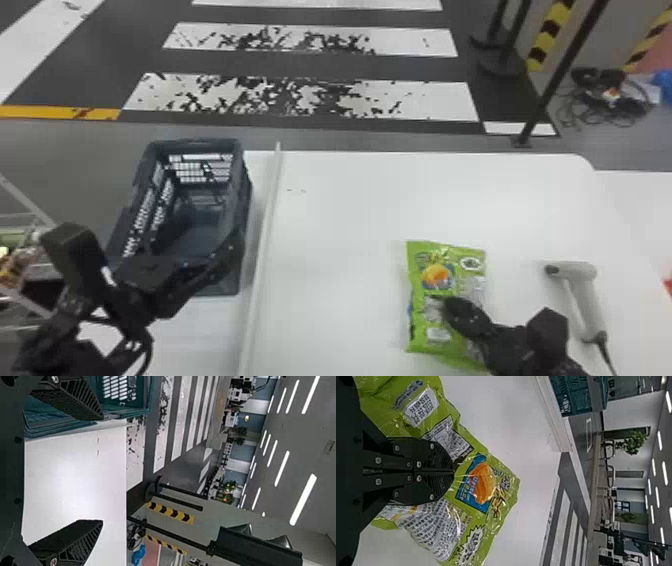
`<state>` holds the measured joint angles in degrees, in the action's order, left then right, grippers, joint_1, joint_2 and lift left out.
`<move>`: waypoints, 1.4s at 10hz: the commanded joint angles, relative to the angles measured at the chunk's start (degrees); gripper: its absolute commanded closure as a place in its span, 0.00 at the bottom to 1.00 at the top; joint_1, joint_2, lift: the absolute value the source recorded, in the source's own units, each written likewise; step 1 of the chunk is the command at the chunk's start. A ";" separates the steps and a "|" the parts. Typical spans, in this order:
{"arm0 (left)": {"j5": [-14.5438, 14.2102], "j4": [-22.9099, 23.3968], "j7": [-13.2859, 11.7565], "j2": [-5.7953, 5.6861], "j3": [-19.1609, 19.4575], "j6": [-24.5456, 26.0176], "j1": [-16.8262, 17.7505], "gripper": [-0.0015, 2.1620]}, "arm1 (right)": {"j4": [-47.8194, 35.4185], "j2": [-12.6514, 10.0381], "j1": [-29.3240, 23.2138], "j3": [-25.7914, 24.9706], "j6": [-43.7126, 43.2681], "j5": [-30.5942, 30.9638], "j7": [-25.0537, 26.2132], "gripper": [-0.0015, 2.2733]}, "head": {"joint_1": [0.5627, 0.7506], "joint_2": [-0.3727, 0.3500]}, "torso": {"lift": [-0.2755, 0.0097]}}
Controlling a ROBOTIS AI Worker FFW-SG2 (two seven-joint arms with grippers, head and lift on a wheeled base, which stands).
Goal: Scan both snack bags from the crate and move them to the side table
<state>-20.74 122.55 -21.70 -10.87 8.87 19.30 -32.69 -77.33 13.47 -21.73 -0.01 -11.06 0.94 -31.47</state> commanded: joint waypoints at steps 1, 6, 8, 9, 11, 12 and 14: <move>0.00 0.24 0.00 -0.02 0.18 -0.17 0.00 0.03 | -3.44 0.07 -1.48 -1.14 -0.05 -0.86 0.00 0.99 | 0.70 0.54 | 0.86; -0.09 0.24 0.08 -0.11 0.18 -0.17 0.61 0.03 | -18.73 -0.28 -8.77 -9.75 4.87 -7.80 -0.87 0.51 | 0.70 0.49 | 0.86; -0.18 0.06 0.08 -0.29 0.27 -0.17 0.70 0.03 | -19.70 -1.16 -8.95 -16.08 9.79 -10.61 -0.26 0.00 | 0.70 0.41 | 0.86; -0.35 -0.03 0.00 -0.29 0.27 -0.17 0.97 0.03 | -20.23 -1.16 -9.39 -18.45 11.37 -10.61 0.53 0.01 | 0.70 0.35 | 0.86; -0.44 -0.55 0.08 -0.29 0.09 0.00 1.32 0.03 | -21.11 -1.25 -10.44 -21.70 14.36 -11.84 1.59 0.02 | 0.70 0.24 | 0.86; -0.44 -0.64 0.08 -0.20 0.09 0.00 1.32 0.03 | -21.11 -1.42 -10.35 -22.41 15.07 -12.11 2.20 0.02 | 0.70 0.22 | 0.86; -0.44 -0.47 0.08 -0.02 -0.08 0.18 1.58 0.03 | -18.91 -1.07 -8.25 -23.37 18.58 -11.32 3.43 0.02 | 0.70 0.16 | 0.86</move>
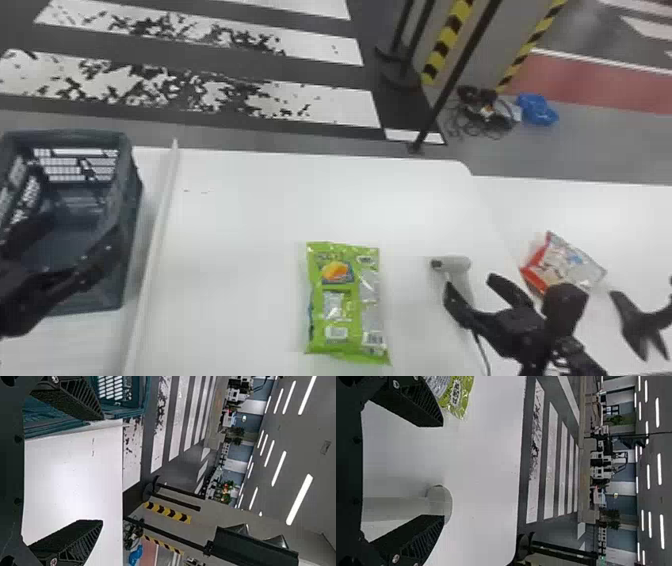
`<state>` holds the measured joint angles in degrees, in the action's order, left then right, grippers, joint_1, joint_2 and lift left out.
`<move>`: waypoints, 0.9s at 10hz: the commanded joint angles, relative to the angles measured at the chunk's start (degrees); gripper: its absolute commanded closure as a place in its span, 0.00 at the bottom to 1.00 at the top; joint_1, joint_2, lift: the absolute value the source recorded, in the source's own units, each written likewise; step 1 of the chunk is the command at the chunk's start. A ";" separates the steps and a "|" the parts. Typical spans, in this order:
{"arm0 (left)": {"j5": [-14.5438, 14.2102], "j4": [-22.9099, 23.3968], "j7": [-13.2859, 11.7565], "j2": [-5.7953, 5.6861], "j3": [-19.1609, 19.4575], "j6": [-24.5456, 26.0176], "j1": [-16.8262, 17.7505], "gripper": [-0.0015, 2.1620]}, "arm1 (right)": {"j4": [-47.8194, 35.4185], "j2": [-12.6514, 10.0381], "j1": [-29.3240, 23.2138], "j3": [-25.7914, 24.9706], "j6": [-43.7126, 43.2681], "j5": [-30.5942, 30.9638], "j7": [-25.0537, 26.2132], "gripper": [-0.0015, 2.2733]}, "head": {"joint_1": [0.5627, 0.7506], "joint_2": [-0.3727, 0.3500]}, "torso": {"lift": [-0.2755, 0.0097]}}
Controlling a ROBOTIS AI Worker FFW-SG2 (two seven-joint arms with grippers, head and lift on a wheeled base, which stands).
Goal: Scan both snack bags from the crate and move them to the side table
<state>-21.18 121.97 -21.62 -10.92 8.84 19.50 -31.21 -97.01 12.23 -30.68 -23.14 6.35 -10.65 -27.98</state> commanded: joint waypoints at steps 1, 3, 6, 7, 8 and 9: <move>0.09 0.11 0.00 0.02 -0.05 0.15 0.09 0.03 | 1.82 1.13 2.20 -0.24 5.91 1.07 -0.06 0.02 | 0.70 0.14 | 0.86; 0.09 -0.24 0.00 -0.07 -0.05 0.15 0.09 0.03 | 4.72 2.00 5.10 0.02 10.48 2.04 -0.06 0.02 | 0.70 0.11 | 0.86; 0.26 -0.24 0.00 0.11 -0.05 0.15 -0.17 0.03 | 10.52 3.23 10.73 1.52 12.59 3.97 -0.06 0.03 | 0.70 0.10 | 0.86; 0.35 -0.24 0.00 0.11 -0.05 0.15 -0.35 0.03 | 12.55 4.11 12.49 2.22 14.00 4.33 -0.06 0.03 | 0.70 0.09 | 0.86; 0.44 -0.24 -0.09 0.02 -0.05 0.15 -0.43 0.03 | 14.48 4.64 14.07 2.57 14.53 4.68 -0.06 0.04 | 0.70 0.09 | 0.86; 0.35 -0.15 -0.09 -0.07 0.12 0.15 -0.52 0.03 | 16.59 4.99 15.56 2.83 14.88 5.38 -0.06 0.05 | 0.70 0.09 | 0.86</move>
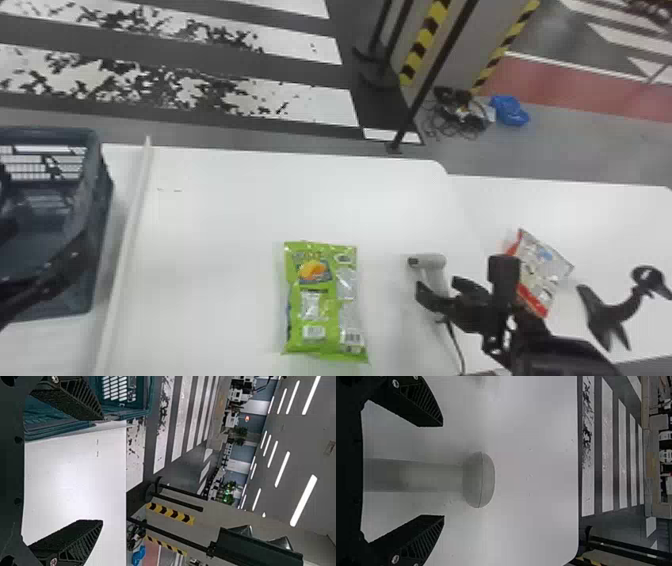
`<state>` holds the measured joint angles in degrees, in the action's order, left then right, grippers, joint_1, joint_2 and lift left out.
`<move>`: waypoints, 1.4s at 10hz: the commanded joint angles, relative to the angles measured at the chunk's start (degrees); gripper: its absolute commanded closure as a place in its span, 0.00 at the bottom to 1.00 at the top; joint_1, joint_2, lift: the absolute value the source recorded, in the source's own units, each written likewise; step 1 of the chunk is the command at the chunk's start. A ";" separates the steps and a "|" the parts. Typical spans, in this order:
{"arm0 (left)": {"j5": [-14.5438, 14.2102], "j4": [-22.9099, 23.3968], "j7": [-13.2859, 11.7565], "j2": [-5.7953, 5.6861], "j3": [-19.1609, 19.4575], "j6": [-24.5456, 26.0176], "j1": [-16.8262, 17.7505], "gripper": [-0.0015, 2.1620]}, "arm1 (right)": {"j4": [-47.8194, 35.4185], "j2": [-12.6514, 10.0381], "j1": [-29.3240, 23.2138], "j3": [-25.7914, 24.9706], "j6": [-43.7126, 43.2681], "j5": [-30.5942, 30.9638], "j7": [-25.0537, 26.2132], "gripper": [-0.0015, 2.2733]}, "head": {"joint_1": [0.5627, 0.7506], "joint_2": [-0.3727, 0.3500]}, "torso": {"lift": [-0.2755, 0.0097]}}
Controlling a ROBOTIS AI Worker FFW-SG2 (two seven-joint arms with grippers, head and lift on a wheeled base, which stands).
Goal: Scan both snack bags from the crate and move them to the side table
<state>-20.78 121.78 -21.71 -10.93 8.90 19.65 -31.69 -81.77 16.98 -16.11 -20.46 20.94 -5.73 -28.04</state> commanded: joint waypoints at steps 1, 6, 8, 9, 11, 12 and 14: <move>-0.05 0.03 0.00 -0.05 0.15 0.00 -0.04 0.03 | 3.02 0.69 1.96 0.86 0.64 0.81 -0.09 0.09 | 0.70 0.08 | 0.86; -0.05 -0.41 0.00 -0.14 -0.03 0.00 0.57 0.03 | 3.29 1.30 3.10 1.12 6.27 0.28 -1.06 0.99 | 0.70 0.07 | 0.86; -0.22 -0.41 0.00 -0.23 0.06 -0.18 0.57 0.03 | 2.76 0.95 2.58 0.68 6.27 0.19 -0.53 0.99 | 0.70 0.08 | 0.86; -0.22 -0.23 0.00 -0.40 0.15 -0.18 0.49 0.03 | 1.53 0.42 1.87 0.33 7.15 -0.07 0.26 0.99 | 0.70 0.08 | 0.86; -0.40 -0.58 0.00 -0.76 0.24 -0.18 0.75 0.03 | -6.38 -2.39 -2.61 -1.08 12.42 -1.39 5.01 0.99 | 0.70 0.07 | 0.86; -0.75 -0.85 0.00 -0.93 0.24 -0.35 1.01 0.03 | -11.66 -4.06 -6.04 -1.34 13.65 -3.23 8.52 0.99 | 0.70 0.07 | 0.86; -1.37 -1.11 0.09 -1.46 0.15 -0.35 1.54 0.03 | -22.03 -7.75 -11.75 -2.04 15.23 -4.73 12.66 0.99 | 0.70 0.07 | 0.86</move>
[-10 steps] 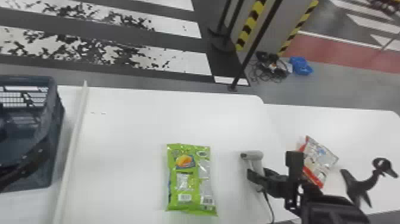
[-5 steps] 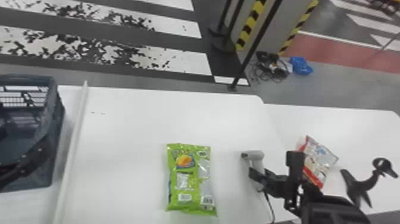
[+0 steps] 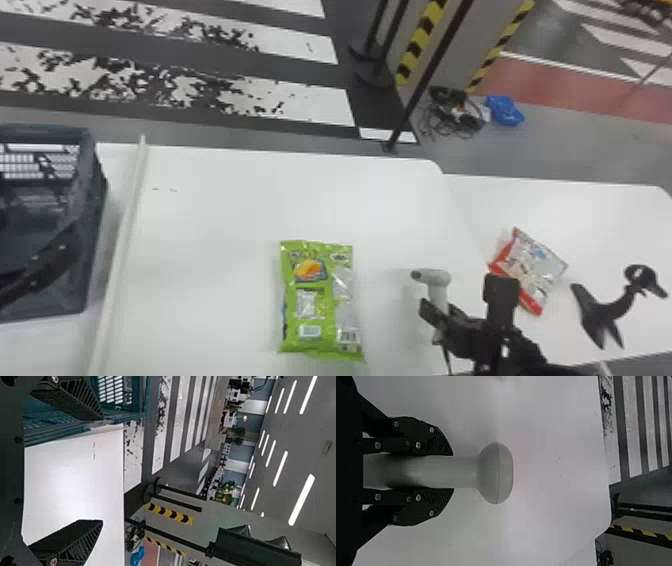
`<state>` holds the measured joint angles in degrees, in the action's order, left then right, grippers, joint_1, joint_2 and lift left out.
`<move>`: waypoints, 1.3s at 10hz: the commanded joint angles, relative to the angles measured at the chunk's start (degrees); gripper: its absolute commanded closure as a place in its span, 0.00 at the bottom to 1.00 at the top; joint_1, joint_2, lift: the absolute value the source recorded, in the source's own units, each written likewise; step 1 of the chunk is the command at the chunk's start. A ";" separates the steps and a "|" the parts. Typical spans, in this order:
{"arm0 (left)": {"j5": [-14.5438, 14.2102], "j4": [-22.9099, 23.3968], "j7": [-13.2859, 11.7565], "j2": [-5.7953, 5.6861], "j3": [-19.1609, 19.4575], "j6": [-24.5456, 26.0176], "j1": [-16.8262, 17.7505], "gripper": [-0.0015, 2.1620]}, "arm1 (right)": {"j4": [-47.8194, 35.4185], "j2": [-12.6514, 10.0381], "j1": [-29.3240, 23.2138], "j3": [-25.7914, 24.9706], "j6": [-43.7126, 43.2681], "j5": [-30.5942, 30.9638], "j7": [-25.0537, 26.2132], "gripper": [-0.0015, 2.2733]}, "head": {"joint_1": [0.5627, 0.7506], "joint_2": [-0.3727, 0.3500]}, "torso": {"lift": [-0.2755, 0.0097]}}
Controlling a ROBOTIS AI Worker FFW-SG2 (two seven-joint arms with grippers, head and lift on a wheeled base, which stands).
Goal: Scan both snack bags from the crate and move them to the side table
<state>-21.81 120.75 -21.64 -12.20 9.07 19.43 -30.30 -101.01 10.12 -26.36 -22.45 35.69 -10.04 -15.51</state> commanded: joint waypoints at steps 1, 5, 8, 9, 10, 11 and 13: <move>-0.51 -0.25 -0.07 -0.37 -0.10 -0.13 0.24 0.03 | -6.57 -1.95 -3.52 -0.22 1.19 -1.12 1.10 0.99 | 0.70 0.09 | 0.86; -1.39 -1.21 -0.34 -0.72 -0.01 -1.54 0.42 0.03 | -15.79 -5.29 -9.76 -1.72 4.71 -4.37 2.42 0.99 | 0.70 0.14 | 0.86; -1.83 -1.74 -0.42 -0.64 -0.01 -2.42 0.42 0.03 | -21.51 -5.46 -14.25 -1.01 9.80 -8.50 0.22 0.99 | 0.70 0.18 | 0.86; -1.92 -2.01 -0.51 -0.72 -0.01 -2.77 0.42 0.03 | -23.18 -6.16 -16.00 -0.31 9.63 -8.77 0.04 0.99 | 0.70 0.21 | 0.86; -1.92 -2.09 -0.60 -0.64 0.07 -2.95 0.33 0.03 | -24.14 -6.52 -17.32 0.48 9.45 -8.85 -0.22 0.99 | 0.70 0.24 | 0.86; -1.92 -2.09 -0.60 -0.64 0.16 -3.82 0.06 0.03 | -24.93 -6.52 -18.29 0.92 9.80 -9.21 -0.57 0.99 | 0.70 0.26 | 0.86; -1.92 -2.18 -0.60 -0.46 0.43 -4.18 -0.38 0.03 | -27.04 -6.52 -20.31 1.10 12.26 -10.96 -1.89 0.99 | 0.70 0.31 | 0.86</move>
<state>-23.73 118.59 -22.24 -12.71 9.41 15.30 -30.52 -127.46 3.61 -46.12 -21.41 47.26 -20.67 -17.42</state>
